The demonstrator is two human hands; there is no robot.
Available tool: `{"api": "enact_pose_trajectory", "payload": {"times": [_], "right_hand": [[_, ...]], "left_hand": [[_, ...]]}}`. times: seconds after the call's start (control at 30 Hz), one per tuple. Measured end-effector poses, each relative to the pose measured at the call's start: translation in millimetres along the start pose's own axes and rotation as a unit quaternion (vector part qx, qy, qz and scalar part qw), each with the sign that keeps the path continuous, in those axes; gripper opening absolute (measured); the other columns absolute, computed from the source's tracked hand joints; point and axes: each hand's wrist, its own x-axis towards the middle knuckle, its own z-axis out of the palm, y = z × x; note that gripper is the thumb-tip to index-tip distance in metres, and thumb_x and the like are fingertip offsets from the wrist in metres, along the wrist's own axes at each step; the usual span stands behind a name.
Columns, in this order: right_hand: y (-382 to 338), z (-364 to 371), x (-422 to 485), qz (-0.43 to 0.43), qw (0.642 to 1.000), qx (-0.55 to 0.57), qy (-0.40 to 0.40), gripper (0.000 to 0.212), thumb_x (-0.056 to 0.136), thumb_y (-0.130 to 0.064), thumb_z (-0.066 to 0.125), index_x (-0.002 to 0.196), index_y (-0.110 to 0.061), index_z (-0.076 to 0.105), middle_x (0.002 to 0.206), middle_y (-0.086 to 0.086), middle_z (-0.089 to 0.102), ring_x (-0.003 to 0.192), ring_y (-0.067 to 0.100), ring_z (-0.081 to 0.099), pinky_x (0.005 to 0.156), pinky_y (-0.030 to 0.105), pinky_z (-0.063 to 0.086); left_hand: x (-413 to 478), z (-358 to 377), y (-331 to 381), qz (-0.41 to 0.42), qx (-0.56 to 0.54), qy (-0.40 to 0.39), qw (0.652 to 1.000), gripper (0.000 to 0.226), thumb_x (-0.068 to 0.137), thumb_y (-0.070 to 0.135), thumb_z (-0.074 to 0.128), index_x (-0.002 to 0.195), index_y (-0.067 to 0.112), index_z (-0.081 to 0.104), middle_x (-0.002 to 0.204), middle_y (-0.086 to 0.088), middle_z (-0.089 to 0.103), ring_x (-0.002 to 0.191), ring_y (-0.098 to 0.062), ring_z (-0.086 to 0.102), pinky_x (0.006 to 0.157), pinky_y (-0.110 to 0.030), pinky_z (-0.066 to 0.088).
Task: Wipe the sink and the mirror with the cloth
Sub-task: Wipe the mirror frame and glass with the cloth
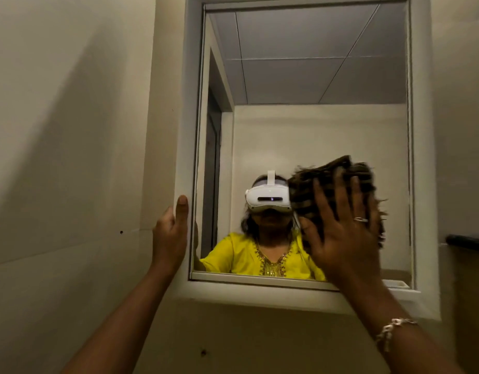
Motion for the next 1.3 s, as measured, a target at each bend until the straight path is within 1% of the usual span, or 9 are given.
{"api": "enact_pose_trajectory", "payload": {"times": [0.07,0.2,0.5,0.7,0.83,0.9,0.97,1.13,1.3], "right_hand": [[27,-5,-5,0.034,0.999,-0.027,0.005,0.062,0.093,-0.052,0.022,0.147,-0.021,0.023,0.155,0.013,0.015,0.143,0.030,0.012,0.114,0.047,0.013],[66,-14,-15,0.103,0.993,-0.047,0.014,0.062,0.092,-0.052,0.021,0.147,-0.023,0.019,0.156,0.011,0.014,0.143,0.030,0.012,0.112,0.046,0.011],[18,-2,-18,0.204,0.979,-0.027,0.012,0.065,0.095,-0.052,0.012,0.148,-0.015,0.016,0.153,0.022,0.013,0.141,0.041,0.011,0.112,0.055,0.005],[-60,10,-12,0.125,0.992,0.000,-0.012,0.063,0.093,-0.049,0.026,0.147,-0.017,0.022,0.153,0.020,0.014,0.140,0.038,0.010,0.112,0.055,0.007],[-113,14,-1,0.050,0.998,0.046,-0.018,0.060,0.093,-0.045,0.029,0.146,-0.018,0.023,0.154,0.016,0.013,0.141,0.037,0.010,0.111,0.056,0.008],[-136,15,3,0.008,0.997,0.069,-0.026,0.060,0.092,-0.043,0.029,0.146,-0.018,0.024,0.154,0.016,0.015,0.141,0.036,0.009,0.111,0.055,0.007],[-153,16,6,-0.038,0.996,0.075,-0.037,0.059,0.092,-0.042,0.030,0.146,-0.018,0.023,0.154,0.015,0.015,0.142,0.034,0.008,0.112,0.053,0.004],[-150,20,3,-0.137,0.988,0.042,-0.060,0.060,0.092,-0.044,0.031,0.147,-0.021,0.019,0.156,0.012,0.013,0.143,0.031,0.004,0.114,0.051,0.003],[-115,15,0,-0.174,0.983,0.047,-0.044,0.056,0.093,-0.044,0.032,0.145,-0.023,0.026,0.155,0.009,0.019,0.143,0.028,0.009,0.114,0.048,0.006]], "left_hand": [[0,0,1,-0.011,-0.011,-0.004,1.000,0.097,0.061,0.089,0.022,0.076,-0.002,0.050,0.069,-0.021,0.049,0.063,-0.032,0.048,0.061,-0.044,0.045],[-1,2,6,-0.030,-0.019,-0.013,0.999,0.062,0.082,0.058,0.027,0.076,0.001,0.050,0.069,-0.019,0.047,0.064,-0.030,0.046,0.061,-0.036,0.039],[-1,4,3,-0.024,-0.009,-0.008,1.000,0.052,0.088,0.052,0.026,0.065,0.008,0.042,0.058,-0.012,0.036,0.055,-0.022,0.036,0.052,-0.027,0.029],[-5,4,7,-0.060,-0.023,0.011,0.998,0.055,0.086,0.056,0.014,0.058,0.014,0.037,0.056,-0.006,0.034,0.054,-0.017,0.035,0.053,-0.023,0.025],[-12,5,14,-0.074,-0.070,0.026,0.994,0.041,0.095,0.044,0.011,0.063,0.029,0.031,0.066,0.008,0.033,0.061,-0.003,0.031,0.058,-0.017,0.023],[-9,4,8,-0.084,-0.099,0.017,0.991,0.058,0.087,0.060,0.007,0.087,0.025,0.053,0.087,0.000,0.055,0.082,-0.009,0.051,0.076,-0.021,0.039],[-6,3,2,-0.080,-0.111,0.003,0.991,0.084,0.077,0.074,0.003,0.124,0.024,0.051,0.124,-0.007,0.057,0.116,-0.019,0.051,0.101,-0.035,0.039],[-9,4,12,-0.053,-0.114,0.014,0.992,0.056,0.094,0.046,0.002,0.098,0.034,0.056,0.096,0.008,0.062,0.093,-0.004,0.056,0.082,-0.024,0.041],[-14,1,20,-0.089,-0.075,0.017,0.993,0.061,0.082,0.059,0.002,0.073,0.023,0.051,0.067,0.005,0.041,0.062,-0.004,0.039,0.060,-0.018,0.030]]}}
